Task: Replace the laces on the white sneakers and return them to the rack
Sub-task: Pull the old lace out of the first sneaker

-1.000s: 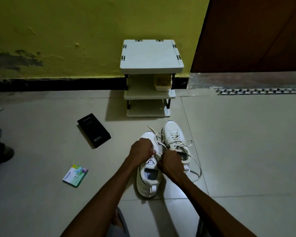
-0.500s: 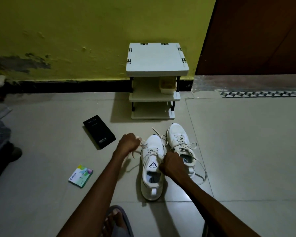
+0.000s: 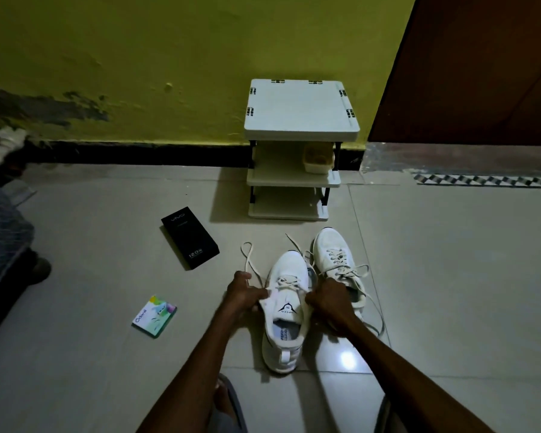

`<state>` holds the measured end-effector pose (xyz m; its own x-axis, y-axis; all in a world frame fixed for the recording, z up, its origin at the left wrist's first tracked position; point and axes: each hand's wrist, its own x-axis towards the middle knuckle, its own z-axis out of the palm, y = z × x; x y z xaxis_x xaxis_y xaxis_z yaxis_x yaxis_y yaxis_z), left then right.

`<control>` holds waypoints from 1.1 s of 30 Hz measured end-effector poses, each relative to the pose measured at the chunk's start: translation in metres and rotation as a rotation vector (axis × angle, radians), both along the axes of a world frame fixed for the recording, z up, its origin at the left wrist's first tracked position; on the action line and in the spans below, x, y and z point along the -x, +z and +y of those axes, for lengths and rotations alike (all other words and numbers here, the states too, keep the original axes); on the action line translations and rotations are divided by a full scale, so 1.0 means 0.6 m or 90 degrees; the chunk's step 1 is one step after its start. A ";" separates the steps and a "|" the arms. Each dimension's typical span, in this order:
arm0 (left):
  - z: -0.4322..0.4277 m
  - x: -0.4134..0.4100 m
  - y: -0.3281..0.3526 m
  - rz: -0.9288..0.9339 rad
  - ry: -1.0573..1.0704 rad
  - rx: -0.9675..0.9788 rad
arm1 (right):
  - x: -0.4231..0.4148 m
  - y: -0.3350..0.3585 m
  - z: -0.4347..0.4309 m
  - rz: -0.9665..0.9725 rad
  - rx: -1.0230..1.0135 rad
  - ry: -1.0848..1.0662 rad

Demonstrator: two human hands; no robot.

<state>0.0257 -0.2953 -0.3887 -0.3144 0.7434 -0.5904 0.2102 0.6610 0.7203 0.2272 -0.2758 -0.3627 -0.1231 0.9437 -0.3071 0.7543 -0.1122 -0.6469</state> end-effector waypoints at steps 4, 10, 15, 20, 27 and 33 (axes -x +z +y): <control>0.015 -0.017 0.001 0.080 -0.046 -0.063 | 0.023 0.010 0.008 -0.170 -0.094 0.085; 0.025 -0.030 0.003 0.165 -0.117 -0.092 | 0.078 0.020 0.049 -0.350 -0.225 0.332; 0.025 -0.027 0.004 0.186 -0.119 -0.084 | 0.089 0.006 0.061 -0.424 -0.239 0.458; 0.017 -0.033 0.002 0.217 -0.149 -0.128 | 0.081 0.021 0.082 -0.379 -0.250 0.332; 0.016 -0.033 0.003 0.202 -0.135 -0.124 | 0.045 -0.004 0.082 -0.201 -0.143 -0.010; 0.021 -0.038 0.009 0.203 -0.139 -0.111 | 0.088 0.012 0.074 -0.351 -0.230 0.345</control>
